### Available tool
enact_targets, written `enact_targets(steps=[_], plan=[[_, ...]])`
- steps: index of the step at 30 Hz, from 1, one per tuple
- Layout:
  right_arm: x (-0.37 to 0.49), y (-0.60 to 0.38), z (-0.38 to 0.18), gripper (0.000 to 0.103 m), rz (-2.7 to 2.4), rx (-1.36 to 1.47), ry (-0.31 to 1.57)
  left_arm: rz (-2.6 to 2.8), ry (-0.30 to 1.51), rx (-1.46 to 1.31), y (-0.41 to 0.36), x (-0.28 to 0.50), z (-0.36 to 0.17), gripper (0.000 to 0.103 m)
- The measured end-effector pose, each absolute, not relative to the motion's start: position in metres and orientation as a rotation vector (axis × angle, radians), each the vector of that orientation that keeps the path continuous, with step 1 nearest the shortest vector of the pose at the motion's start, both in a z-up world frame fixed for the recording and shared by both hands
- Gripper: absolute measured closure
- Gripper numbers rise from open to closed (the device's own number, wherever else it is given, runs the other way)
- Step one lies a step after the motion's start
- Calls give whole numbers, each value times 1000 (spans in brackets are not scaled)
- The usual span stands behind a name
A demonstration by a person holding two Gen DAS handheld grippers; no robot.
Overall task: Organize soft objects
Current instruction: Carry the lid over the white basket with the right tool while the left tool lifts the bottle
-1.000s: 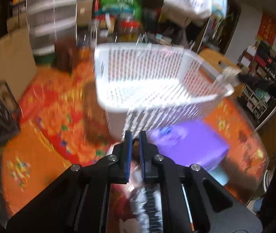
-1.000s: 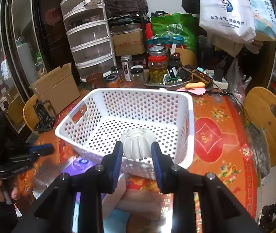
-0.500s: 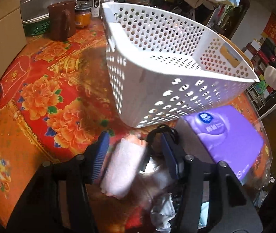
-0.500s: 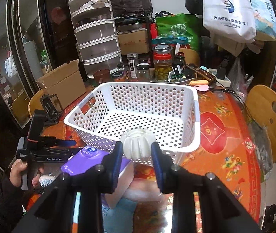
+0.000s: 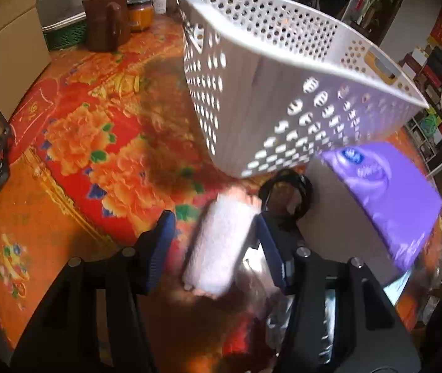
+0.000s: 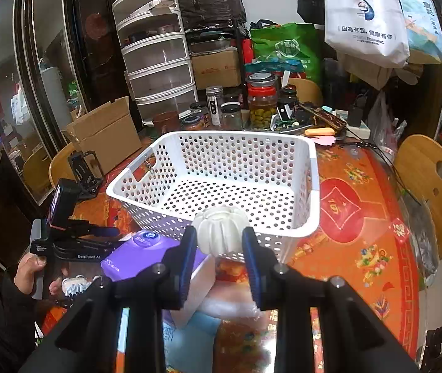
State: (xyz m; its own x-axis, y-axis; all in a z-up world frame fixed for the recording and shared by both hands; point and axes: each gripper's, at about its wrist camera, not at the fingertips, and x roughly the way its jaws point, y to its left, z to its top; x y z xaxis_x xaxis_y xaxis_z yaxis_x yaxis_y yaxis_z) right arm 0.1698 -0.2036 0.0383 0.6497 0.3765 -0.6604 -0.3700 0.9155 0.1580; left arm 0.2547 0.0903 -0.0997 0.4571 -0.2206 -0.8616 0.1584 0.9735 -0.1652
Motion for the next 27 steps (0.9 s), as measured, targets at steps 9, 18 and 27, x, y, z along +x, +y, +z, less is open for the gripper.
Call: enact_targets(steps=[9,18,27], plan=[[169,-205,36,74,428,14,755,-240,1081,-34,85,242,-110,64],[164,-213,38,74,421,23,745,-194,1006,-6,79,223,-103,75],[162,-219,41,74,420,37,734,-169,914,-46,90,202,-69,75]])
